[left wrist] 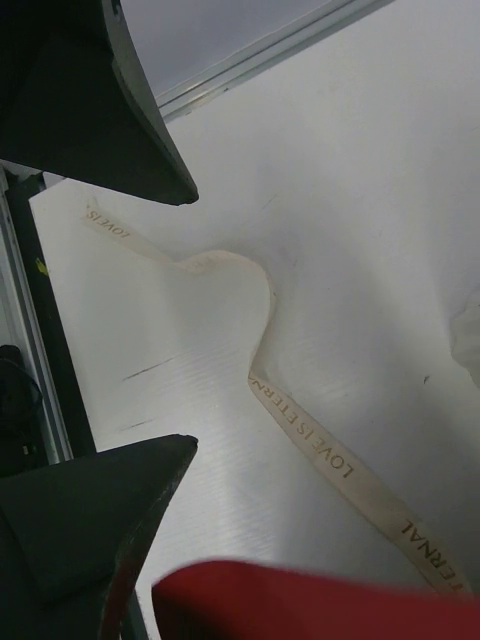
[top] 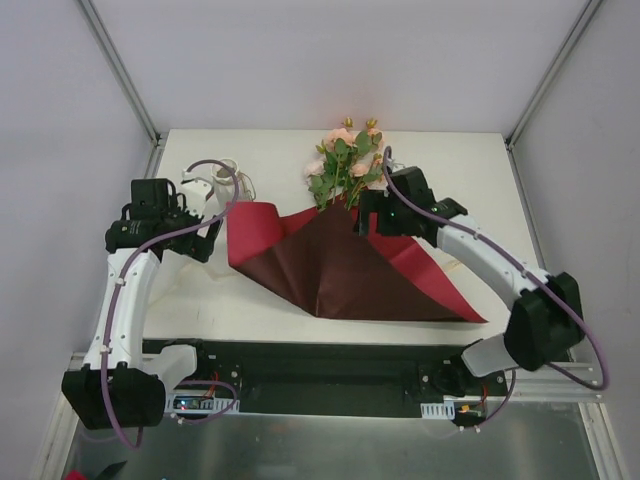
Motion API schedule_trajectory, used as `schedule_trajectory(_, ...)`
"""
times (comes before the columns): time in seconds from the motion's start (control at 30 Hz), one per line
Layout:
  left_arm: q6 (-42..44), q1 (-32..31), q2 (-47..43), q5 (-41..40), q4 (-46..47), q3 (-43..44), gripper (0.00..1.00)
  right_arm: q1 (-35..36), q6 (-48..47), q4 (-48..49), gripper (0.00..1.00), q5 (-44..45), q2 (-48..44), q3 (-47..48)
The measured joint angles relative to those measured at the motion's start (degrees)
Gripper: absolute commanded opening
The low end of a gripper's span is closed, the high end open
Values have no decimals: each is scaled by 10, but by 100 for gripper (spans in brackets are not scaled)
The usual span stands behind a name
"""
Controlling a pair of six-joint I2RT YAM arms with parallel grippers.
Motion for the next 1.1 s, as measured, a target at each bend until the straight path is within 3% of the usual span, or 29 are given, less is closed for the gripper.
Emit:
schedule_trajectory(0.13, 6, 0, -11, -1, -17, 20, 99, -37, -56, 32, 98, -203, 112, 68)
schedule_trajectory(0.33, 22, 0, -36, -8, -33, 24, 99, -81, -146, 59, 94, -359, 208, 94)
schedule_trajectory(0.73, 40, 0, -41, -12, -74, 23, 99, -101, -239, 60, 87, -485, 304, 174)
schedule_trajectory(0.83, 41, 0, -41, -19, -80, 23, 99, -101, -258, 45, 87, -494, 343, 214)
schedule_trajectory(1.1, 41, 0, -43, -22, -88, 25, 99, -103, -280, 28, 85, -499, 381, 216)
